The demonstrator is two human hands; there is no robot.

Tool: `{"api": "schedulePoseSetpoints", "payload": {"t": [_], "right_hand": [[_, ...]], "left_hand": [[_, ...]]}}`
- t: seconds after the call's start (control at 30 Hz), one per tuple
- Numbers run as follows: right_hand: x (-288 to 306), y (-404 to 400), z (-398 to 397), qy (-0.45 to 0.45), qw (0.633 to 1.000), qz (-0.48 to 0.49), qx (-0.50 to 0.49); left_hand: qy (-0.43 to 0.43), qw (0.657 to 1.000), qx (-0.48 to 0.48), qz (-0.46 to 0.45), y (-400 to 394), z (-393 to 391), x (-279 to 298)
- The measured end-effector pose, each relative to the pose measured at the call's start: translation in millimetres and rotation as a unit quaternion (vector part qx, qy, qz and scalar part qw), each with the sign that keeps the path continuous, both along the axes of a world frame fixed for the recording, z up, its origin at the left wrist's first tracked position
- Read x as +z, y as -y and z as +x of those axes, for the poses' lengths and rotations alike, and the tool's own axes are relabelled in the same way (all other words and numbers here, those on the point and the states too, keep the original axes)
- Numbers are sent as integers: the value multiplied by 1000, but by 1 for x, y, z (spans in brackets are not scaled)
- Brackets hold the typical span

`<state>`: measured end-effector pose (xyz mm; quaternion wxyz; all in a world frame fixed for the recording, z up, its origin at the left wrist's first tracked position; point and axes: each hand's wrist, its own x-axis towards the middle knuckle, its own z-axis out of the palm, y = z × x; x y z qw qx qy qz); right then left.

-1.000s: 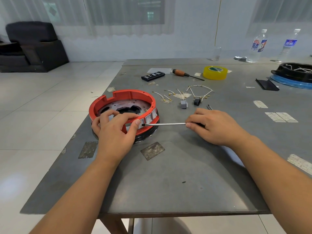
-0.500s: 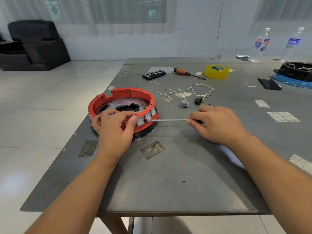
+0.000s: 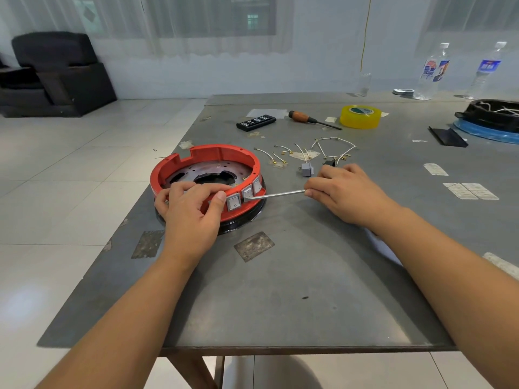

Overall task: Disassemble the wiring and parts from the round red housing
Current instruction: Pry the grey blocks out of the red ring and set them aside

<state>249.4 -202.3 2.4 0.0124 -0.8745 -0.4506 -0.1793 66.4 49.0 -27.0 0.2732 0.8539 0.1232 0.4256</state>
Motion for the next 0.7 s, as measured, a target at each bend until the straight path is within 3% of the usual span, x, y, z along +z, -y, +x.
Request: {"api": "schedulePoseSetpoints", "payload": {"t": [0.33,0.7], "right_hand": [[21,-26,31,-38,997,-54,48],[22,-39,41,-6,996,-42,76]], "left_hand": [[8,999,-17,-26,1,-2,0],[-1,1000,-18,4,2,-4,5]]}}
